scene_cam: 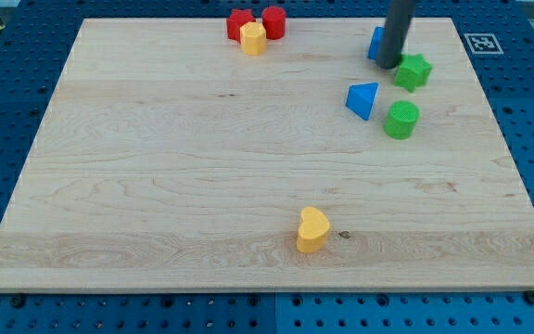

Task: Place the green star towards the top right side of the green circle

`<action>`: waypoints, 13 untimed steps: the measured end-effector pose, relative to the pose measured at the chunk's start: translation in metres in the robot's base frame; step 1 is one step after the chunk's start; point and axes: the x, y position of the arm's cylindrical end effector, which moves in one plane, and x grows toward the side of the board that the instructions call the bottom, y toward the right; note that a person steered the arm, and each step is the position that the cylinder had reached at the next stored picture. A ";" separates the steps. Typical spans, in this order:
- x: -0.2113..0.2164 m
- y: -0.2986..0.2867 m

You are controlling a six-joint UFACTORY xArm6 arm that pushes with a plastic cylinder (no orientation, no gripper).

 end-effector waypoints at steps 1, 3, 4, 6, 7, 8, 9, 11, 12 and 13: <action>-0.002 0.002; -0.007 0.004; 0.000 0.007; -0.003 0.009; 0.002 0.009; 0.003 0.039; 0.012 0.057; 0.056 0.057; 0.034 0.076; 0.036 0.109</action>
